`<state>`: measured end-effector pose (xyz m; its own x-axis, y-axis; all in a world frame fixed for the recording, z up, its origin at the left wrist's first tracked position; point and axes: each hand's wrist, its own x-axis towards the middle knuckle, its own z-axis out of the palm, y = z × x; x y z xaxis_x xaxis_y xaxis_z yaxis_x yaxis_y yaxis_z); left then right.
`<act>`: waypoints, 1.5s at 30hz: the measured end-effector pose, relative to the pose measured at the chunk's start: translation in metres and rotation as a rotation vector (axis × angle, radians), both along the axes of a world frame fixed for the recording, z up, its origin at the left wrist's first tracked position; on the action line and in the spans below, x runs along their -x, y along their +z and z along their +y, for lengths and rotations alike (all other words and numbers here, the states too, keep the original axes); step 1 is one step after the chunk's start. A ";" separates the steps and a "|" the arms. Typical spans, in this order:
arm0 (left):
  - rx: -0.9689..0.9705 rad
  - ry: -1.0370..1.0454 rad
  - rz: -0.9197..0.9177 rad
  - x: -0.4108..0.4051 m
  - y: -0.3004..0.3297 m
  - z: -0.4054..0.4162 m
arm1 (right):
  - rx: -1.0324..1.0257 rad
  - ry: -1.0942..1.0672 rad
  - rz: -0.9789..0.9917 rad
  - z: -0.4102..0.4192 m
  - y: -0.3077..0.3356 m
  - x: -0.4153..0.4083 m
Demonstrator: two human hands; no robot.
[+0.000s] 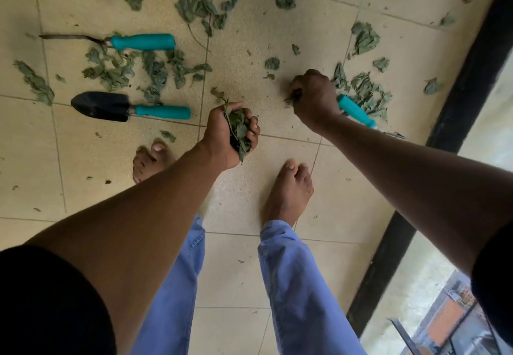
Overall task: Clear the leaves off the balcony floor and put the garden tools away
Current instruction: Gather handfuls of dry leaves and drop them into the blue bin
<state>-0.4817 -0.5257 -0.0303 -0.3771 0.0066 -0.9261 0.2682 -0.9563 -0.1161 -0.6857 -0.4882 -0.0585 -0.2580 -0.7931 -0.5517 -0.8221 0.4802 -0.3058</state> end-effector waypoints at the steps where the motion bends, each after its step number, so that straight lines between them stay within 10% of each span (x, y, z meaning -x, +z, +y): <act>1: -0.004 0.013 -0.010 0.000 0.001 0.001 | 0.013 -0.079 -0.058 -0.001 0.008 -0.004; 14: 0.124 0.051 -0.035 0.018 0.028 0.003 | 0.128 -0.641 -0.749 -0.001 0.128 -0.082; 22: 0.135 0.075 0.002 0.021 0.042 0.002 | 0.318 -0.278 -0.187 0.011 0.092 -0.102; 35: 0.248 -0.085 -0.089 0.033 0.044 -0.002 | 0.249 -0.250 -0.369 0.009 0.116 -0.093; 45: 0.205 -0.041 -0.017 0.035 0.027 -0.001 | 0.256 -0.073 0.029 0.006 0.113 -0.083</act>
<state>-0.5163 -0.5269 -0.0036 -0.3645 -0.1679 -0.9160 0.2289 -0.9696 0.0867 -0.6024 -0.4819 0.0547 -0.3325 -0.8844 -0.3274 -0.7982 0.4488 -0.4018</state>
